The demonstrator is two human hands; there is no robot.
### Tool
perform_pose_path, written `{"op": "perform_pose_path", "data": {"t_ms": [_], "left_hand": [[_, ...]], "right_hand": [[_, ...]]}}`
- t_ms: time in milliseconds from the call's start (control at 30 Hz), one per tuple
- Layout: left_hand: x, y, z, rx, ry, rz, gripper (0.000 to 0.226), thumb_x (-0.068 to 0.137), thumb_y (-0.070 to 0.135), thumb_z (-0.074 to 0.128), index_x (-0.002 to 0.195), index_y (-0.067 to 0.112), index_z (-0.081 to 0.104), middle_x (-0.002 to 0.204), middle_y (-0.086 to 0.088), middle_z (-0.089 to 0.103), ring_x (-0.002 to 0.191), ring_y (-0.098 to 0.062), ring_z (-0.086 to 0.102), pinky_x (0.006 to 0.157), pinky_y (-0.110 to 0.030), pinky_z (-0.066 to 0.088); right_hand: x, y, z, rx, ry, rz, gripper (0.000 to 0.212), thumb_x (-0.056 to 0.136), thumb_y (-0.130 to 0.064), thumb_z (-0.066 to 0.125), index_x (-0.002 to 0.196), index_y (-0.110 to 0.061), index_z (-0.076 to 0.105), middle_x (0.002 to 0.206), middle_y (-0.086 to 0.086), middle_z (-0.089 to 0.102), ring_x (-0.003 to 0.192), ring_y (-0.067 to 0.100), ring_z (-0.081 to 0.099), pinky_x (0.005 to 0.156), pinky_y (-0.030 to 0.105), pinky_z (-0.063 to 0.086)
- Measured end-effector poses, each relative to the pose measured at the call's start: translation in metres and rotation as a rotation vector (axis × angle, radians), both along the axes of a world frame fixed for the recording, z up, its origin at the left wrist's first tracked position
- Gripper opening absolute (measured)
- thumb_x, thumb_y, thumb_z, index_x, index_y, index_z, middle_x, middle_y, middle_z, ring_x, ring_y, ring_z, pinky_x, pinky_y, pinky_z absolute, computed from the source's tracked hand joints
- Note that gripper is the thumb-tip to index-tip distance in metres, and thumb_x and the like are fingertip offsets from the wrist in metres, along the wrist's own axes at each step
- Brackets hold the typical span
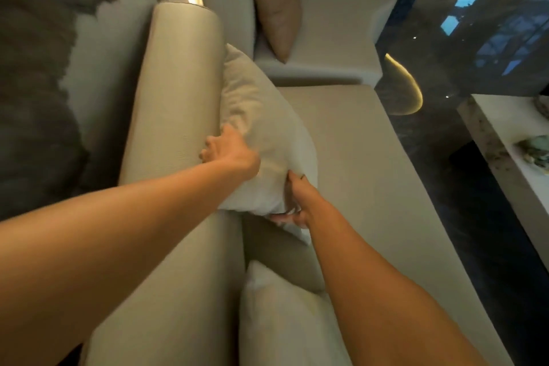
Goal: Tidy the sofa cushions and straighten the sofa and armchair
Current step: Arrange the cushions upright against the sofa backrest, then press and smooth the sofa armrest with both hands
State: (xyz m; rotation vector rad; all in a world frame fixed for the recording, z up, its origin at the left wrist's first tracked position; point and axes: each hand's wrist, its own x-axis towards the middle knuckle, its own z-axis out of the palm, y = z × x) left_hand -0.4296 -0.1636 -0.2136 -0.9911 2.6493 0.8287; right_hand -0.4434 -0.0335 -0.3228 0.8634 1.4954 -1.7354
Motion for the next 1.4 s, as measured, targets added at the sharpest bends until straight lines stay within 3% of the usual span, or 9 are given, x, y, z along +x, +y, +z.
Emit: {"op": "perform_pose_path", "data": {"t_ms": [333,467,600,667,767,867,1033,1167,1400], "left_hand": [[0.080,0.027,-0.002,-0.199,-0.009,-0.370,0.057,0.081,0.026,0.059,0.132,0.010,0.039,0.139,-0.023,0.036,0.125,-0.045,0.036,0.102,-0.047,0.036],[0.181,0.034,-0.007,-0.163,0.064,-0.297,0.039,0.089,0.016,0.047,0.126,0.002,0.050,0.138,-0.025,0.042,0.119,-0.046,0.047,0.100,-0.050,0.040],[0.329,0.067,-0.019,-0.392,0.076,-0.204,0.050,0.079,0.009,0.055,0.127,-0.004,0.050,0.142,-0.025,0.042,0.131,-0.043,0.037,0.107,-0.051,0.032],[0.401,0.089,-0.018,-0.433,-0.031,-0.212,0.066,0.079,0.017,0.059,0.140,0.003,0.038,0.154,-0.019,0.030,0.141,-0.038,0.022,0.114,-0.049,0.022],[0.488,0.116,-0.010,-0.401,-0.125,-0.205,0.067,0.085,0.020,0.052,0.147,0.008,0.030,0.158,-0.015,0.023,0.142,-0.037,0.018,0.115,-0.050,0.021],[0.550,0.131,-0.002,-0.362,-0.149,-0.210,0.066,0.088,0.024,0.051,0.148,0.010,0.028,0.159,-0.013,0.021,0.140,-0.038,0.020,0.113,-0.049,0.024],[0.621,0.143,-0.010,-0.360,-0.071,-0.214,0.061,0.096,0.037,0.037,0.152,0.017,0.020,0.161,-0.006,0.016,0.142,-0.034,0.016,0.114,-0.054,0.019],[0.657,0.150,-0.028,-0.315,-0.011,-0.145,0.058,0.099,0.044,0.023,0.153,0.028,0.009,0.163,0.005,0.004,0.147,-0.029,0.002,0.113,-0.063,0.013],[0.664,0.156,-0.060,-0.352,0.187,-0.067,0.069,0.090,0.059,0.016,0.153,0.032,0.008,0.163,0.007,0.002,0.147,-0.027,-0.009,0.113,-0.064,-0.002]], "right_hand": [[0.106,0.059,0.044,0.325,0.323,0.450,0.028,0.098,-0.031,0.052,0.121,-0.020,0.064,0.109,0.005,0.058,0.095,0.028,0.059,0.077,0.038,0.049],[0.228,0.127,0.028,0.578,0.442,0.670,0.035,0.099,-0.016,0.046,0.067,-0.010,0.058,0.086,0.016,0.057,0.085,0.021,0.052,0.071,0.032,0.036],[0.360,0.178,0.008,0.482,0.374,0.620,0.041,0.103,-0.020,0.044,0.141,-0.006,0.051,0.129,0.019,0.062,0.119,0.028,0.057,0.100,0.030,0.039],[0.413,0.195,0.019,0.440,0.322,0.680,0.043,0.102,-0.027,0.048,0.143,-0.013,0.051,0.120,0.016,0.065,0.109,0.026,0.061,0.095,0.033,0.046],[0.480,0.213,0.042,0.424,0.268,0.845,0.030,0.099,-0.031,0.050,0.111,-0.017,0.074,0.095,0.007,0.066,0.091,0.021,0.057,0.081,0.032,0.044],[0.536,0.222,0.059,0.551,0.317,0.972,0.033,0.093,-0.026,0.044,0.064,-0.015,0.056,0.068,-0.001,0.059,0.081,0.024,0.055,0.074,0.033,0.044],[0.605,0.221,0.071,0.918,0.624,1.056,0.040,0.100,-0.036,0.030,0.102,-0.021,0.067,0.110,0.008,0.070,0.105,0.034,0.061,0.089,0.040,0.043],[0.649,0.217,0.064,1.111,0.708,1.046,0.060,0.098,-0.053,0.016,0.147,-0.026,0.039,0.151,0.003,0.045,0.139,0.032,0.034,0.115,0.051,0.018],[0.665,0.214,0.058,1.198,0.771,0.999,0.072,0.092,-0.064,0.004,0.155,-0.033,0.018,0.164,0.002,0.025,0.150,0.030,0.014,0.121,0.053,0.003]]}}
